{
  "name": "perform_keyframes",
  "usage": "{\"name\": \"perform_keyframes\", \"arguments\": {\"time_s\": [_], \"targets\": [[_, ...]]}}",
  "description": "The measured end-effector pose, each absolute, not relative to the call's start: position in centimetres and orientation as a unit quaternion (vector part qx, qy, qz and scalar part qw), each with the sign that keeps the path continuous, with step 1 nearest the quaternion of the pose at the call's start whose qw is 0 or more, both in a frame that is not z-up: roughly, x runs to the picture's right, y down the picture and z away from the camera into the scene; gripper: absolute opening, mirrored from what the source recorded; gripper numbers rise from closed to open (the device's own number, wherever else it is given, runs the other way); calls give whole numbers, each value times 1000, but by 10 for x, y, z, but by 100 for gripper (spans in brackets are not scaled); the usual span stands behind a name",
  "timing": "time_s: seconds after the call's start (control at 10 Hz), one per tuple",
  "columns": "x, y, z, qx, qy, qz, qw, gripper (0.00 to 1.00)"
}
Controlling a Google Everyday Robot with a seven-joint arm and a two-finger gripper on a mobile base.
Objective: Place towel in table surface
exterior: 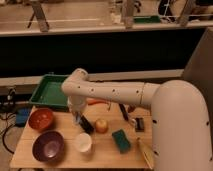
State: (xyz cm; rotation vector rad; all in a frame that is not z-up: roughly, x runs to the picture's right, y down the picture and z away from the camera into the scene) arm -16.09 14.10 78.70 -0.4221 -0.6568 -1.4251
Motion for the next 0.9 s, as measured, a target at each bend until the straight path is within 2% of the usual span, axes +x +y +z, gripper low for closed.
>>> {"name": "perform_keyframes", "arguments": {"time_s": [0.5, 0.6, 0.7, 0.9], "targets": [[-177, 170, 812, -196, -305, -700, 616, 0], [-179, 172, 817, -194, -305, -708, 607, 4], [-180, 172, 819, -190, -304, -712, 604, 13], [-181, 170, 822, -180, -299, -717, 603, 35]]}}
